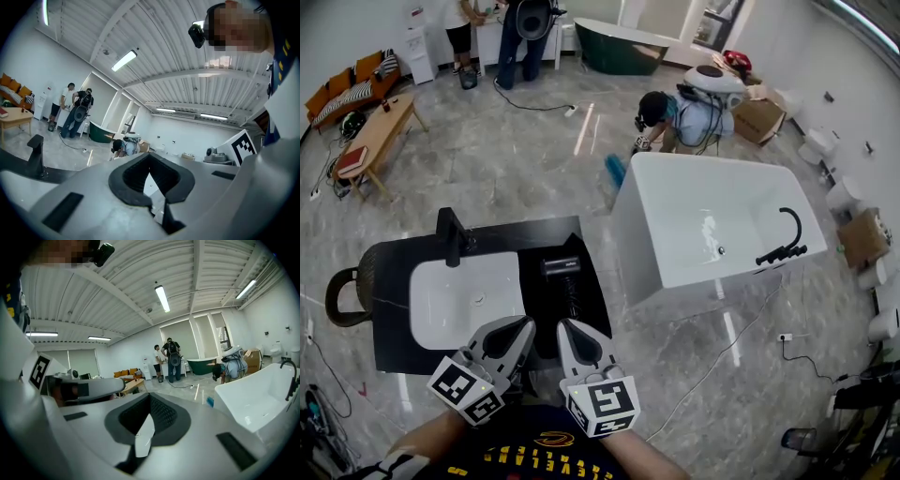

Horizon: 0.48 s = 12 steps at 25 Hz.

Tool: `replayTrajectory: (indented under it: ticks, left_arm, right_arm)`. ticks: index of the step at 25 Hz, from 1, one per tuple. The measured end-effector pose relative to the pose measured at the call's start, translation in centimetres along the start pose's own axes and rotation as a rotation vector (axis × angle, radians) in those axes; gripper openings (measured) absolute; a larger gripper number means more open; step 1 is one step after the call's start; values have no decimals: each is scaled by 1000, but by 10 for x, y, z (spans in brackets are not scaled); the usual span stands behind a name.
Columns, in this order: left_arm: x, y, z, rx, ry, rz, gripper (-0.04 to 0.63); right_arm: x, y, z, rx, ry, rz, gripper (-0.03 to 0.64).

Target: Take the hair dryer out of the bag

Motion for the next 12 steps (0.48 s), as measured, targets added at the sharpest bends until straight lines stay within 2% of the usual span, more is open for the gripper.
replayTrajectory:
  ticks: [12]
  left_arm:
    - [-2,-5,5,-18,-25,28,3]
  right_arm:
    - [-8,-1,0,-4,30,-23,8]
Point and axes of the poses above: the fingertips, and each gripper's own axes: y backward along the fingers, z to its left, x out of its underside, the point moved 1 cm from there along y, backward along the fingers, and after that the axes turned 5 degrees about x, right-handed, at the moved point
